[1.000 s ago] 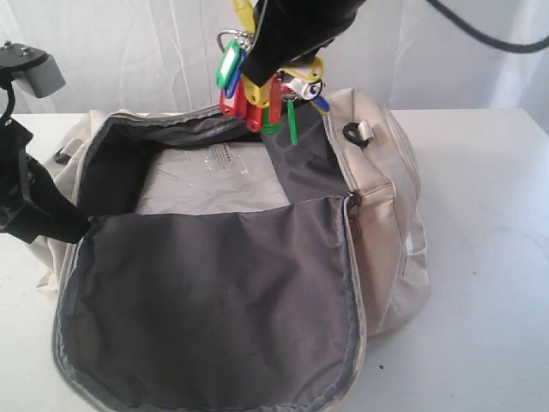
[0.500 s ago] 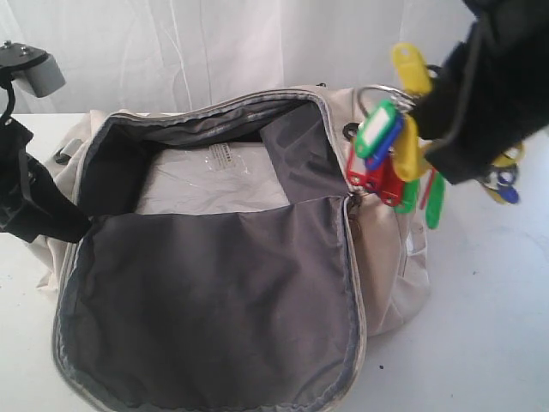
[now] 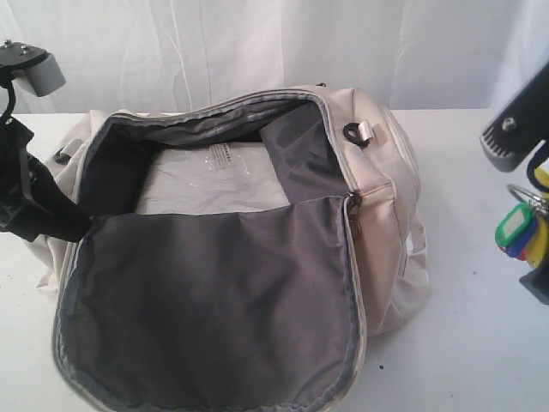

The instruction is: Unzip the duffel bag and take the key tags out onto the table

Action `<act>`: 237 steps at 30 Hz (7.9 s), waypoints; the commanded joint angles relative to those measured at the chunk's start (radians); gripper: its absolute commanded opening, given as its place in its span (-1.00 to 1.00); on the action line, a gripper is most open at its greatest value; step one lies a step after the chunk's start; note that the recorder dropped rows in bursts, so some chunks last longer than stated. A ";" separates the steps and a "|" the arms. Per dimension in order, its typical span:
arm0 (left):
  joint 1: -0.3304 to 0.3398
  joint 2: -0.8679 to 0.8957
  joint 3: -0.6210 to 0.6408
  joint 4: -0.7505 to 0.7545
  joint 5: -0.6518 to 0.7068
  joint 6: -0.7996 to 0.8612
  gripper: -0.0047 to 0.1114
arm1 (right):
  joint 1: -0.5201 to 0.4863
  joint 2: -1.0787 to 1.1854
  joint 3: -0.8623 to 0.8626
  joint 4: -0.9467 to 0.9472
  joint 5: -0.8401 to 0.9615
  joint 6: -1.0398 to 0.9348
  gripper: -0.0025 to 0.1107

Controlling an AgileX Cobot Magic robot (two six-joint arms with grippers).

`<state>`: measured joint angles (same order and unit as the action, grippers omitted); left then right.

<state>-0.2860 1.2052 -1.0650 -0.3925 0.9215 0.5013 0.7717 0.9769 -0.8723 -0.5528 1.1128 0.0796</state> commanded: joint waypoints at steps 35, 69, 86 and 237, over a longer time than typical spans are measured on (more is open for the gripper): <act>-0.005 -0.010 0.007 -0.055 0.012 0.002 -0.92 | -0.005 0.514 0.284 0.050 -0.574 0.192 -0.96; -0.005 -0.010 0.007 -0.061 0.014 0.003 -0.92 | -0.005 -0.076 0.058 0.290 -0.339 0.127 -0.96; -0.005 -0.010 0.007 -0.168 -0.115 0.189 -0.92 | -0.005 -0.387 0.058 0.346 -0.247 -0.072 -0.96; 0.226 -1.205 1.065 0.305 -0.714 -0.524 -0.92 | -0.005 -0.387 0.058 0.341 -0.330 -0.032 -0.96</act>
<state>-0.0657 0.0042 -0.0040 -0.0849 0.2023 -0.0163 0.7697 0.5962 -0.8063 -0.2108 0.7904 0.0409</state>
